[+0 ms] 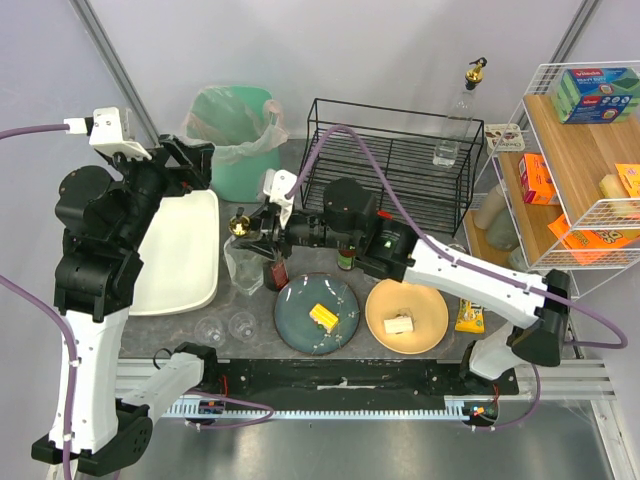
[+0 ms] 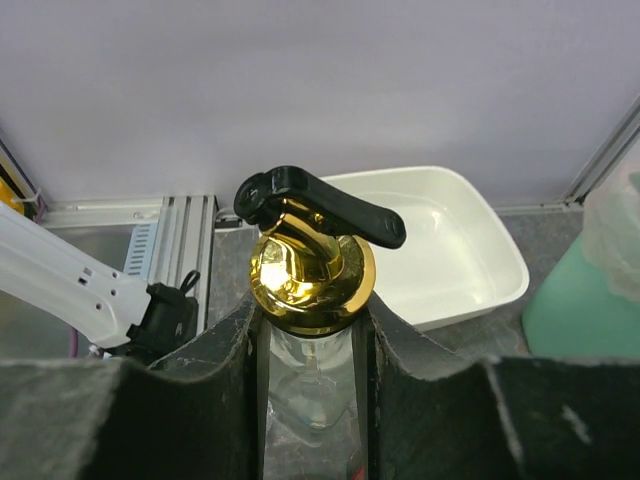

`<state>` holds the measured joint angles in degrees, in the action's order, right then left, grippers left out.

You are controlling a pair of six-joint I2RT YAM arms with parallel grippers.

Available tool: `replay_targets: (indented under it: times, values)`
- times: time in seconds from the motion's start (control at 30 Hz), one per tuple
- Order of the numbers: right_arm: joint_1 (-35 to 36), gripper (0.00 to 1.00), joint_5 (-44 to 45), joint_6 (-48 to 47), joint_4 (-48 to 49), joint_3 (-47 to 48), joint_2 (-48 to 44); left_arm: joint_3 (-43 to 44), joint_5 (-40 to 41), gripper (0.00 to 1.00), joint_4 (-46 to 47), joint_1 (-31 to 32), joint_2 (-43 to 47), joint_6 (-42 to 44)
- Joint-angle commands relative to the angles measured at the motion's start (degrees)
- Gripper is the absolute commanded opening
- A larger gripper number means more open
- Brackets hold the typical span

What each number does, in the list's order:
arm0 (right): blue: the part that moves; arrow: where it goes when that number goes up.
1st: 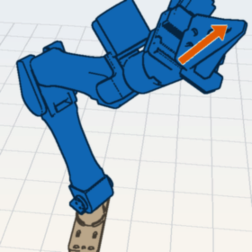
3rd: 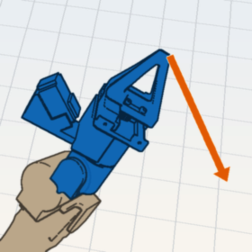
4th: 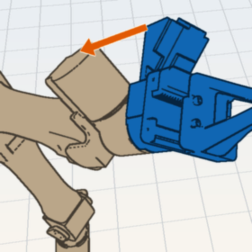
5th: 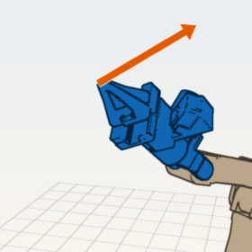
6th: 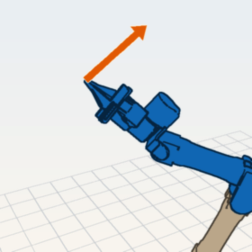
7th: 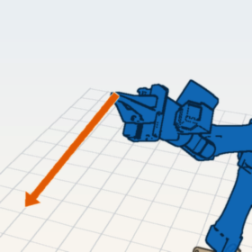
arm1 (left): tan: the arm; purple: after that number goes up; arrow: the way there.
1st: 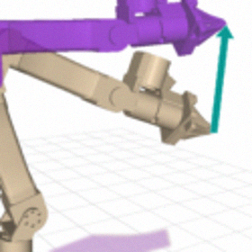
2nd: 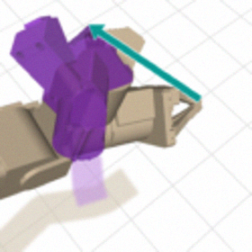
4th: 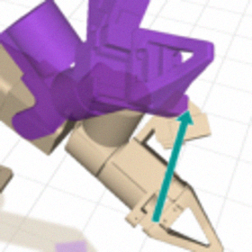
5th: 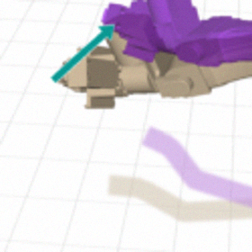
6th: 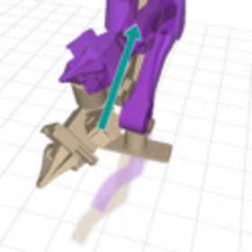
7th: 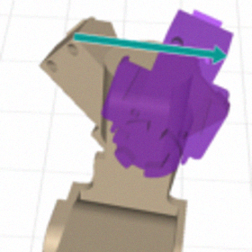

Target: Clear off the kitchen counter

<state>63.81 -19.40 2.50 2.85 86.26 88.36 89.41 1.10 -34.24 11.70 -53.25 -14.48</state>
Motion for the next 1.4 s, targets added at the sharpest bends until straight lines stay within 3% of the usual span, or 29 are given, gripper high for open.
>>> replay_targets:
  times: [0.0, 0.27, 0.5, 0.77, 0.87, 1.07, 1.37]
  values:
    - [0.3, 0.00, 1.2, -1.7, 1.1, 7.3, -5.6, 1.7, 1.2, 0.92, 0.8, -0.1, -0.1, 0.1]
    - [0.2, 0.00, 8.4, -3.6, -4.3, 11.9, -8.5, 2.4, 3.6, 0.90, 0.8, -0.3, -0.3, -0.2]
    - [0.2, 0.00, 13.4, -0.1, -12.1, 23.9, -8.8, 2.3, 3.6, 0.90, 1.5, -0.2, -1.0, -0.3]
    - [-0.8, 0.00, 34.5, -6.7, -19.5, 33.8, -4.3, 2.4, 1.6, 0.90, 2.8, -0.1, -2.6, -1.2]
    - [-4.5, 0.00, 38.6, -7.9, -20.7, 36.3, -1.6, 2.3, 1.1, 0.90, 2.9, -0.2, -3.3, -1.4]
    - [-17.5, 0.00, 35.2, -7.2, -21.3, 40.6, 3.7, 1.6, -0.8, 0.90, 3.5, -0.2, -4.3, -1.9]
    - [-30.0, 0.00, 36.4, -10.1, -17.5, 48.7, 11.7, 0.7, -0.8, 0.90, 3.6, -0.2, -4.8, -1.7]
